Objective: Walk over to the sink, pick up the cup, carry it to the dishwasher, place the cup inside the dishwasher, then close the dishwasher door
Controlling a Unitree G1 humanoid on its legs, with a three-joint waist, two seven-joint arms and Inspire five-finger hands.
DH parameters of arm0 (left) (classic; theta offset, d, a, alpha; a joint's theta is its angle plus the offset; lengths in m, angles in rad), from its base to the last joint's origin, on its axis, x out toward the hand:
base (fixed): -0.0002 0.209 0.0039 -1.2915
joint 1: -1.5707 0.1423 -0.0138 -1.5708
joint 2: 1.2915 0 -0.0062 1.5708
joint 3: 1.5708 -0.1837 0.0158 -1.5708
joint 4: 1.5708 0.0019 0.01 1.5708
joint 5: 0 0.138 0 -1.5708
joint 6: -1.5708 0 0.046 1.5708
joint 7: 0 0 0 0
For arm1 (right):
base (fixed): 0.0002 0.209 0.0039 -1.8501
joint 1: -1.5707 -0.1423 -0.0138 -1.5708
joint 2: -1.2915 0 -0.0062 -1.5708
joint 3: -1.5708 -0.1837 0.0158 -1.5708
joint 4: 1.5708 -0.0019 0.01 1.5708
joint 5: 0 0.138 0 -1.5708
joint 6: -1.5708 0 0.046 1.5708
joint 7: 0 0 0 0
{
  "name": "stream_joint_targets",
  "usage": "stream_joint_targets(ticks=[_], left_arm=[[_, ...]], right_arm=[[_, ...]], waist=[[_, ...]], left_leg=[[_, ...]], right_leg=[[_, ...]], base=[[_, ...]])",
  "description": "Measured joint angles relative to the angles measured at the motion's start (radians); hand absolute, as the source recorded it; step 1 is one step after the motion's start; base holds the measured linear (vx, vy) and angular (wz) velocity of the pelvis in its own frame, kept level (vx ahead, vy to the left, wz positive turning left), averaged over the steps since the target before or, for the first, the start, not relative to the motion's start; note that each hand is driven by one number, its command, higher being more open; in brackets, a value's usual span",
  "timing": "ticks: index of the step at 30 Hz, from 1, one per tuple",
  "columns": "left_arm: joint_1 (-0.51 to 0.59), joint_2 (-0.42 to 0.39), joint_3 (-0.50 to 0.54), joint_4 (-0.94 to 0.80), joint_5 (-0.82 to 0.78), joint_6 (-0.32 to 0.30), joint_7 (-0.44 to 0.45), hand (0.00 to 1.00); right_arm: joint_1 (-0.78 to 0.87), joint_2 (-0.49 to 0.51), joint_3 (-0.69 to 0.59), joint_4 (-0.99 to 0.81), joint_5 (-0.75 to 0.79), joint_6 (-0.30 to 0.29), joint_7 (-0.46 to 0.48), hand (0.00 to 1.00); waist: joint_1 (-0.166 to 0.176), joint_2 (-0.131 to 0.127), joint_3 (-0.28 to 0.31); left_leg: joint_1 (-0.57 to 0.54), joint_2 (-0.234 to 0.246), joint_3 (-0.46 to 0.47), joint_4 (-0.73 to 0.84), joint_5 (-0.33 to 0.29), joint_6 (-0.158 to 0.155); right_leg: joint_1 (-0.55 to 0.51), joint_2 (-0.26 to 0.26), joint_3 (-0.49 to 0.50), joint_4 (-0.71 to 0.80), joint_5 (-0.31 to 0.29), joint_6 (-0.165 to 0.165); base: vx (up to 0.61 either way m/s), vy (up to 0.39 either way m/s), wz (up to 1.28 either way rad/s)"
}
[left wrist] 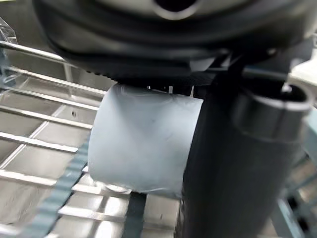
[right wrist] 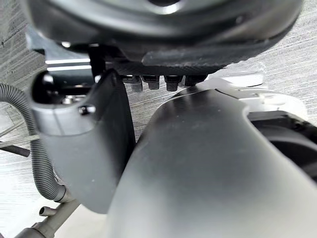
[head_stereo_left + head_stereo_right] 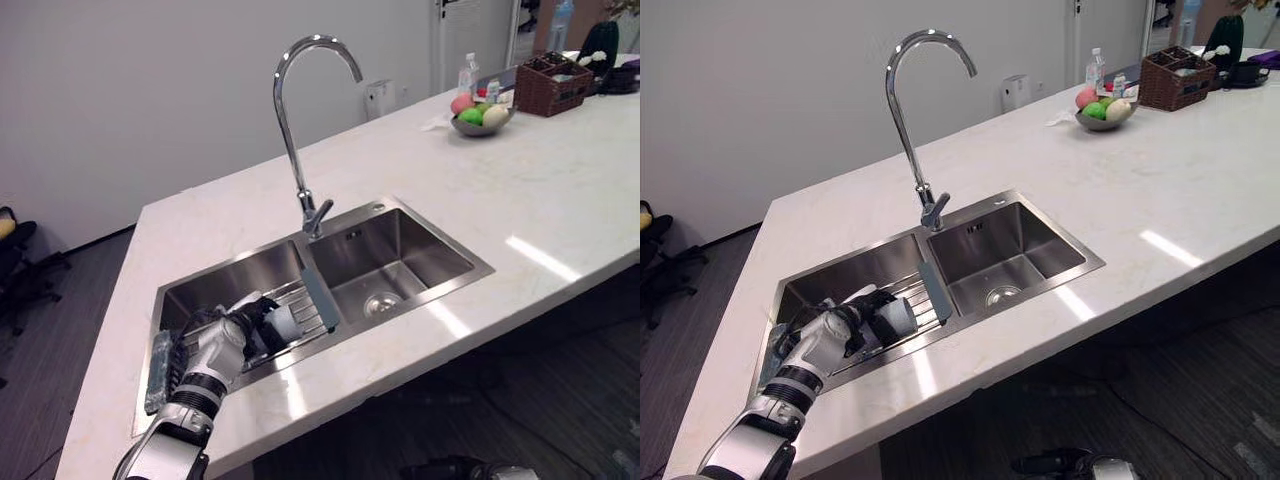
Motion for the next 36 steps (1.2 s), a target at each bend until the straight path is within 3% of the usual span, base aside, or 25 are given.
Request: stream_joint_targets(ticks=[3,7,11,14,17,22,25,29,36], left_arm=[[0.004,-0.003,0.003,0.037,-0.059,-0.043,0.067,0.0],[0.046,-0.001,0.008,0.069,-0.177,-0.177,0.213,0.0],[0.103,0.023,0.025,0.0,-0.385,-0.283,0.3,0.0],[0.211,0.026,0.071,-0.143,-0.557,-0.339,0.34,0.0],[0.357,0.026,0.163,-0.333,-0.675,-0.42,0.359,0.0],[0.467,0.027,0.235,-0.507,-0.783,-0.497,0.401,0.0],[0.515,0.024,0.258,-0.614,-0.808,-0.532,0.441,0.0],[0.553,-0.044,0.272,-0.758,-0.738,-0.618,0.541,0.0],[0.691,-0.125,0.336,-0.922,-0.601,-0.695,0.667,0.0]], right_arm=[[0.0,-0.001,-0.002,0.0,-0.002,-0.001,0.001,1.0],[0.001,-0.003,-0.009,0.003,-0.007,-0.018,0.001,1.0],[0.001,0.004,-0.011,0.013,0.019,-0.048,-0.012,1.0],[0.014,0.012,-0.029,0.04,0.073,-0.087,-0.044,1.0],[0.05,0.024,-0.03,0.069,0.151,-0.133,-0.073,1.0],[0.092,0.029,-0.029,0.088,0.199,-0.183,-0.107,1.0],[0.104,0.037,-0.03,0.115,0.222,-0.22,-0.147,1.0],[0.138,0.065,-0.05,0.141,0.248,-0.265,-0.207,1.0],[0.158,0.077,-0.084,0.185,0.246,-0.329,-0.238,1.0]], waist=[[0.002,-0.001,0.001],[0.004,-0.006,0.003],[0.011,-0.035,0.023],[0.041,-0.057,0.032],[0.107,-0.098,0.031],[0.164,-0.107,0.016],[0.183,-0.122,-0.003],[0.225,-0.146,-0.036],[0.271,-0.16,-0.055]], left_leg=[[-0.001,-0.008,0.0,0.007,0.006,0.006],[-0.005,-0.034,-0.005,0.006,0.024,0.019],[-0.028,-0.046,-0.054,0.001,0.026,0.021],[-0.04,-0.046,-0.094,-0.022,0.019,0.045],[-0.043,-0.04,-0.131,-0.031,0.021,0.055],[-0.025,-0.039,-0.157,-0.048,0.021,0.055],[-0.028,-0.041,-0.169,-0.048,0.021,0.055],[-0.038,-0.044,-0.193,-0.043,0.02,0.056],[-0.09,-0.047,-0.264,0.021,-0.008,0.07]], right_leg=[[-0.001,-0.009,0.001,0.001,0.001,0.001],[-0.001,-0.034,-0.008,-0.001,0.004,0.009],[0.0,-0.052,-0.048,-0.008,0.011,0.02],[0.005,-0.051,-0.081,-0.023,0.026,0.023],[0.023,-0.05,-0.117,-0.018,0.033,0.023],[0.054,-0.052,-0.151,-0.018,0.02,0.023],[0.06,-0.052,-0.164,-0.018,0.015,0.022],[0.066,-0.056,-0.182,-0.018,0.01,0.022],[0.069,-0.073,-0.244,0.017,-0.024,0.036]], base=[[-0.02,0.008,-0.07],[-0.02,0.016,0.05],[-0.06,0.018,0.28],[-0.03,0.005,0.35],[0.01,-0.009,0.35],[0.02,0.006,0.22],[-0.01,0.007,0.13],[-0.03,0.002,0.15],[-0.04,0.0,0.28]])
